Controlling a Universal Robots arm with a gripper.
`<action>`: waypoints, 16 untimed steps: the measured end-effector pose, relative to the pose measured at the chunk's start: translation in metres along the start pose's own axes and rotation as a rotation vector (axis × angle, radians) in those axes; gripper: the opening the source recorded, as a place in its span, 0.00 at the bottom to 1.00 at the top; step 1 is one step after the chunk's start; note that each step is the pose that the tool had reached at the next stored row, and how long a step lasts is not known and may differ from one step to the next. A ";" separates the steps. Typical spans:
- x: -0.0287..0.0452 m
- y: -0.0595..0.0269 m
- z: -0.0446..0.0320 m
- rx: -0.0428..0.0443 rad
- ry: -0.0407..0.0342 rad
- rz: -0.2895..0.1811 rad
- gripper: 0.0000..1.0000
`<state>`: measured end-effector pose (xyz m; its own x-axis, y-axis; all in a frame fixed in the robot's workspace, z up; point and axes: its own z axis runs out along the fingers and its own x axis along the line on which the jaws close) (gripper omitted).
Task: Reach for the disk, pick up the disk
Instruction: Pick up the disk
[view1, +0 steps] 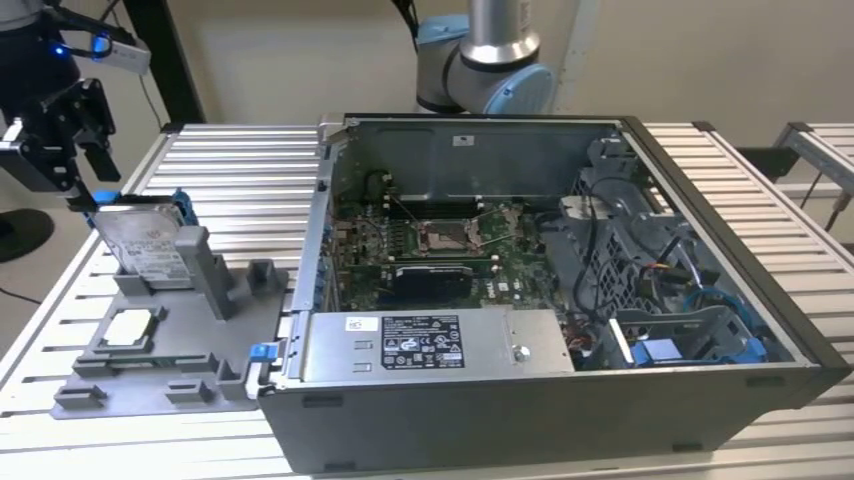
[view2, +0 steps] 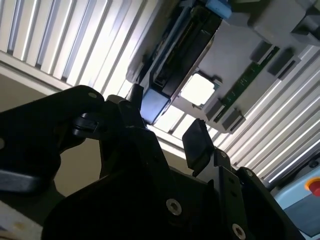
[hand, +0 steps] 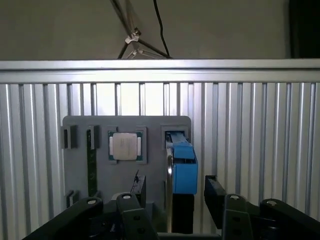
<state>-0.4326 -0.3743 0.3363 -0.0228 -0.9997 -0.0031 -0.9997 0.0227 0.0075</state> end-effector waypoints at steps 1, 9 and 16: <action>0.0000 0.0000 0.0015 0.0000 0.0000 0.000 1.00; -0.0003 -0.0002 0.0127 0.0000 0.0000 -0.001 1.00; -0.0007 -0.0005 0.0225 0.0001 -0.0001 -0.001 1.00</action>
<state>-0.4323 -0.3736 0.3138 -0.0219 -0.9998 -0.0031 -0.9997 0.0219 0.0073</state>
